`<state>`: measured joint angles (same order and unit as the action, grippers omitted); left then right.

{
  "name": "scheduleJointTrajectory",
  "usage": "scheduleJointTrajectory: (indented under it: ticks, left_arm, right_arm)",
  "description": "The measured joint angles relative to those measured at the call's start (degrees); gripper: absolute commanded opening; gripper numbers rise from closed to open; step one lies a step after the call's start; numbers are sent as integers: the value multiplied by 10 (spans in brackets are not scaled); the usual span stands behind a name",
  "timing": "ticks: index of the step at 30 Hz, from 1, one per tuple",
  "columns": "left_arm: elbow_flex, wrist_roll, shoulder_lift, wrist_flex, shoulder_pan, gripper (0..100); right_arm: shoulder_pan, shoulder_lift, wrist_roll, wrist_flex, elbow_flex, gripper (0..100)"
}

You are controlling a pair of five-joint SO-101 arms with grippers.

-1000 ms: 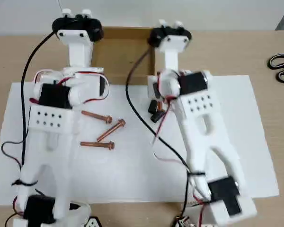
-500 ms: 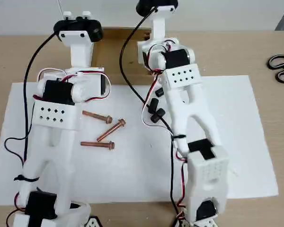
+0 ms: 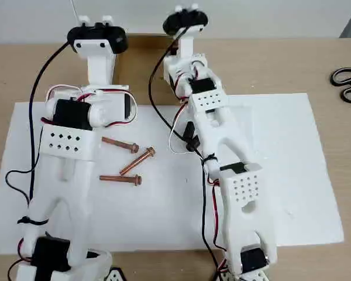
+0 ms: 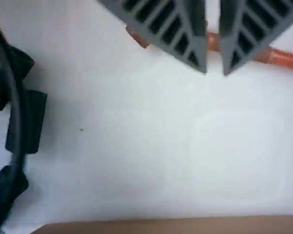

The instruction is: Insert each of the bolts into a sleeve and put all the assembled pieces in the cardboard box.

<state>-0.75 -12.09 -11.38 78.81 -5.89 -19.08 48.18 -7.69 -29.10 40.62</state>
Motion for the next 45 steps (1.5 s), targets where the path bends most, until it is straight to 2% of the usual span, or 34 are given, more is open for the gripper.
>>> scheduleJointTrajectory:
  ticks: [8, 21, 26, 33, 39, 41, 45]
  left_arm:
    - [0, 0, -11, 11, 0, 6]
    - [0, 0, -18, 11, 0, 6]
    - [-3, 0, -40, 11, 0, 6]
    - [-4, 1, -88, 33, 0, 7]
    - [-4, 84, -89, 85, 0, 7]
    - [-4, 87, -80, 94, 0, 6]
    - [-4, 91, -33, 122, 0, 6]
  right_arm:
    - [0, 19, 0, -16, 0, 175]
    - [0, -84, 0, -76, 11, 177]
    - [11, -154, 2, -192, 11, 177]
    - [33, -239, 55, -443, 11, 177]
    - [33, -249, 121, -634, 11, 177]
    - [33, -249, 130, -673, 11, 177]
    - [47, -249, 135, -690, 10, 177]
